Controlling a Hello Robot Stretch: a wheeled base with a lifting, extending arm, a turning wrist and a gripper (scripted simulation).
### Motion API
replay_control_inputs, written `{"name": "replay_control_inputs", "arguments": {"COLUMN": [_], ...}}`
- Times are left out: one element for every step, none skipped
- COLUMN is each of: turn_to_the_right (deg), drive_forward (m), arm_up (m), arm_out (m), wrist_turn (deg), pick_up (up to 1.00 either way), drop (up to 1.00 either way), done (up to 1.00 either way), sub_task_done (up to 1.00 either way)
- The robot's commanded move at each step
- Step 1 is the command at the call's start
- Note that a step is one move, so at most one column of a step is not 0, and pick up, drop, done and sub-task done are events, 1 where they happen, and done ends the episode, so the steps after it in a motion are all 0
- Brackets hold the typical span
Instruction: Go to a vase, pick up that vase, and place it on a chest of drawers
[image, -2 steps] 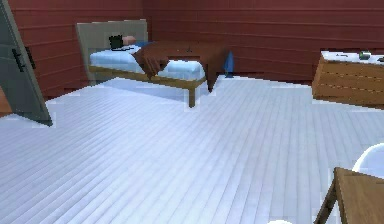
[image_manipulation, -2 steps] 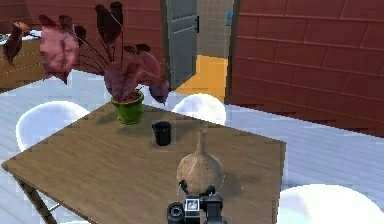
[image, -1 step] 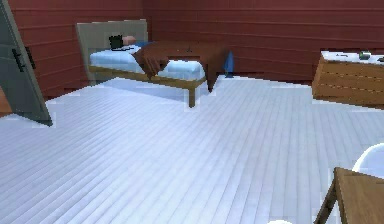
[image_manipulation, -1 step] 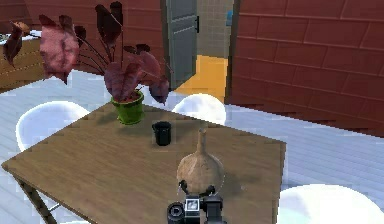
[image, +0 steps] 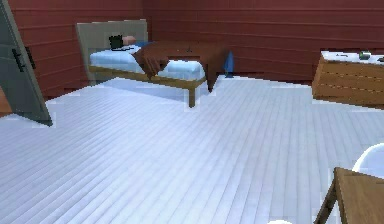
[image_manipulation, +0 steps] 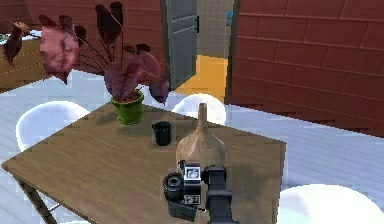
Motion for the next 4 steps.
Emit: {"name": "replay_control_inputs", "arguments": {"turn_to_the_right": [0.0, 0.0, 0.0, 0.0], "drive_forward": [0.0, 0.0, 0.0, 0.0], "arm_up": [0.18, 0.0, 0.0, 0.0], "arm_out": [0.0, 0.0, 0.0, 0.0], "wrist_turn": [0.0, -45.0, -45.0, -45.0], "pick_up": [0.0, 0.0, 0.0, 0.0], "drop": [0.0, 0.0, 0.0, 0.0], "done": [0.0, 0.0, 0.0, 0.0], "sub_task_done": [0.0, 0.0, 0.0, 0.0]}}
